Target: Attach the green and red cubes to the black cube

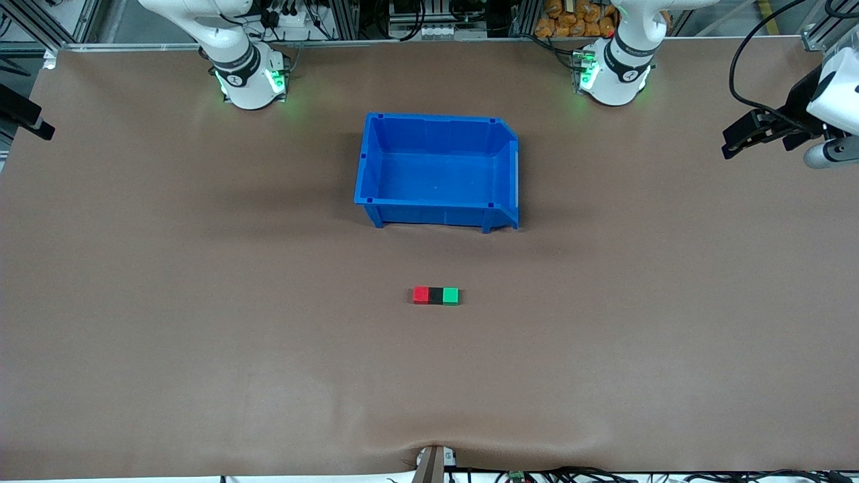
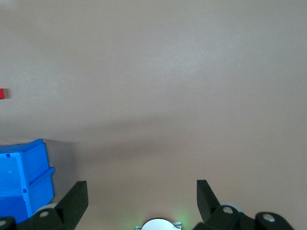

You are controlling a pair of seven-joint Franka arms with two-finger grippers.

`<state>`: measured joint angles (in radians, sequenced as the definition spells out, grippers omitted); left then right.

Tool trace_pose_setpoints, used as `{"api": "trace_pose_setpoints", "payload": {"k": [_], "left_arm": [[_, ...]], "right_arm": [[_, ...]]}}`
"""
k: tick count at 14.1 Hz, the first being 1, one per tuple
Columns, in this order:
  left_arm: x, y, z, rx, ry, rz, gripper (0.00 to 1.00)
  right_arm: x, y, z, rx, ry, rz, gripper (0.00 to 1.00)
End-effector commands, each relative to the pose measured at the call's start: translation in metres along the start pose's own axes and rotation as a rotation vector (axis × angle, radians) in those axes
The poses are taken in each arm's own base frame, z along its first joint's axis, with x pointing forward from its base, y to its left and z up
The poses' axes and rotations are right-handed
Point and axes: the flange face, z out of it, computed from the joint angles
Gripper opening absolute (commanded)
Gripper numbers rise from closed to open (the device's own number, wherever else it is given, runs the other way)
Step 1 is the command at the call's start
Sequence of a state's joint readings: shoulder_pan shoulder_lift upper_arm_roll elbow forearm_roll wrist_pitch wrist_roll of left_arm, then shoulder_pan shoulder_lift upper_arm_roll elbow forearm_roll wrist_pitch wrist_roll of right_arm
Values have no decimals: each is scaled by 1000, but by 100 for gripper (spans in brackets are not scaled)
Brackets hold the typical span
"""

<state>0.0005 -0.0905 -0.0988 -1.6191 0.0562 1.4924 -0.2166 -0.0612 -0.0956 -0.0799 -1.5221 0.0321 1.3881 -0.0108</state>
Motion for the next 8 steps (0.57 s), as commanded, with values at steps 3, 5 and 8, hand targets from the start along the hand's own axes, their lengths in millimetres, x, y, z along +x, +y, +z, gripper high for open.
{"api": "trace_pose_setpoints", "payload": {"k": [3, 5, 8], "left_arm": [[-3, -7, -9, 17, -7, 17, 100], [-3, -7, -9, 17, -7, 18, 100], [-3, -8, -9, 21, -11, 30, 100]], "right_arm": [[1, -1, -3, 17, -4, 9, 100], [1, 1, -3, 18, -4, 13, 100], [1, -1, -3, 17, -4, 7, 100]]}}
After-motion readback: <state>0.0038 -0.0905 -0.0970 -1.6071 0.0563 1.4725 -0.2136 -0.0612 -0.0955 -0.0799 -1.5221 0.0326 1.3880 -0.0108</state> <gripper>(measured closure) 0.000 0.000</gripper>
